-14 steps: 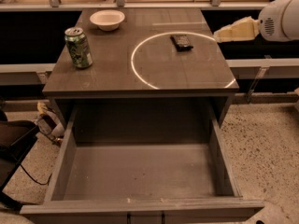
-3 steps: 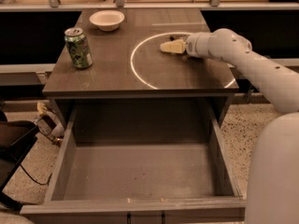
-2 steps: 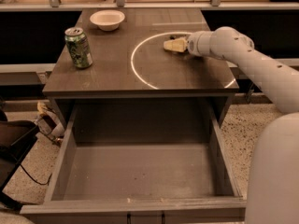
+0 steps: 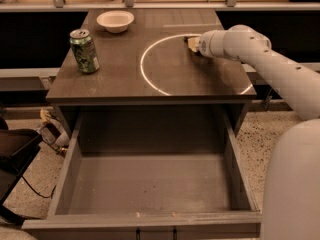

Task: Place rxbar chocolate into top drawer

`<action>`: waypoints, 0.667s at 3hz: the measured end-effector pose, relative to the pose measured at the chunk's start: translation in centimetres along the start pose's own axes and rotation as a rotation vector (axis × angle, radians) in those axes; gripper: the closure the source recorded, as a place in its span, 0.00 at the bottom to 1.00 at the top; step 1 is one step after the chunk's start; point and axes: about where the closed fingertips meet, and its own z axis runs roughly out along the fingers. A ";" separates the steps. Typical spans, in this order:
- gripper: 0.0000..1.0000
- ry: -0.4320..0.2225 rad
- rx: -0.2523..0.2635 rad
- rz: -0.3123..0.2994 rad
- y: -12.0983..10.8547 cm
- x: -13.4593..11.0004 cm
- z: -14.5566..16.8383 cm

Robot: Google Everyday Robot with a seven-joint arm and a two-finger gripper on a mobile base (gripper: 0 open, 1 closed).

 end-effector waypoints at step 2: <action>1.00 0.000 0.000 0.000 0.0 -0.1 0.0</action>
Offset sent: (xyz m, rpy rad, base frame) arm 0.0000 0.0001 0.0007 0.0000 0.0001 0.0001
